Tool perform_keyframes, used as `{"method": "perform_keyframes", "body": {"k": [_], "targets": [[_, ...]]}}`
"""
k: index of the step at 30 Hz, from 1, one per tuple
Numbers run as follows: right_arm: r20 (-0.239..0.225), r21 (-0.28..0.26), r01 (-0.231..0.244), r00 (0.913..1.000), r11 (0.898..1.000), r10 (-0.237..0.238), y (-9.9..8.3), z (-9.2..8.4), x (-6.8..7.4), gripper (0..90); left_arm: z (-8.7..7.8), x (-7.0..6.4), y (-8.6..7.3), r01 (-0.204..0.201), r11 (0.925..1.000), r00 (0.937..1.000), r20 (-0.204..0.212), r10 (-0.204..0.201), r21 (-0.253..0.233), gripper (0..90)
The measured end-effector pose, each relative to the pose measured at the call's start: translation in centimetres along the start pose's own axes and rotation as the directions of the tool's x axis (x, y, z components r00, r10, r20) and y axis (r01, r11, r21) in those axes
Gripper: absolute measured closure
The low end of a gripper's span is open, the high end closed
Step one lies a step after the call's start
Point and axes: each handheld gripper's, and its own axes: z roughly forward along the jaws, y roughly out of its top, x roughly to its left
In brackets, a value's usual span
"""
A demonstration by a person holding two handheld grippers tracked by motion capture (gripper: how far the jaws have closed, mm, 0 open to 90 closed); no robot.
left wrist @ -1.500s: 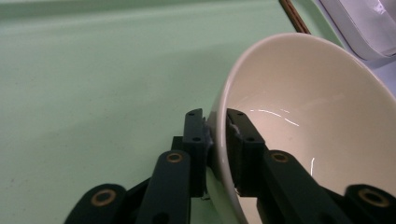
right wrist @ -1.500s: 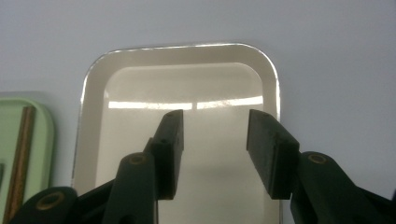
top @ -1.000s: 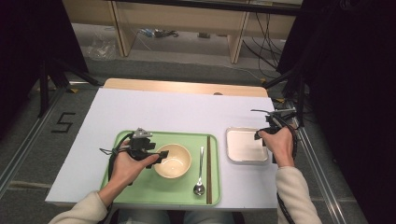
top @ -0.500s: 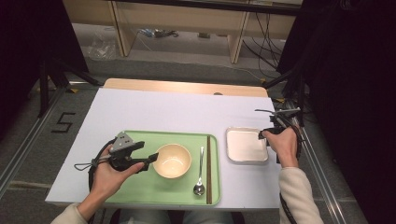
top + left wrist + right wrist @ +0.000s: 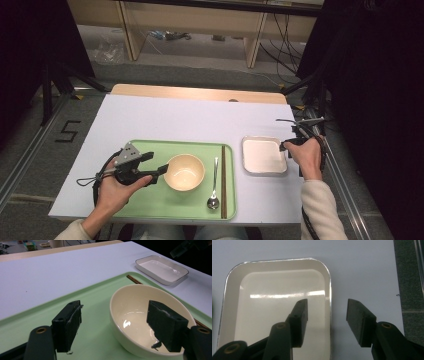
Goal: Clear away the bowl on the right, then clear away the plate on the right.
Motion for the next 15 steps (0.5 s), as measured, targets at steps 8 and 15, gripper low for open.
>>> {"method": "perform_keyframes", "body": {"k": [8,15], "targets": [[0.000,-0.005,0.028,0.9996,1.000,-0.028,0.19,-0.15,0.04,53.1,0.18,-0.18,0.03,0.000,1.0000,1.0000,0.006,0.000,0.002,27.8],[-0.003,0.014,0.004,1.0000,1.000,-0.004,0.31,0.17,-0.07,54.3,0.34,-0.17,-0.03,0.007,0.9999,1.0000,0.003,-0.007,0.010,28.1]]}}
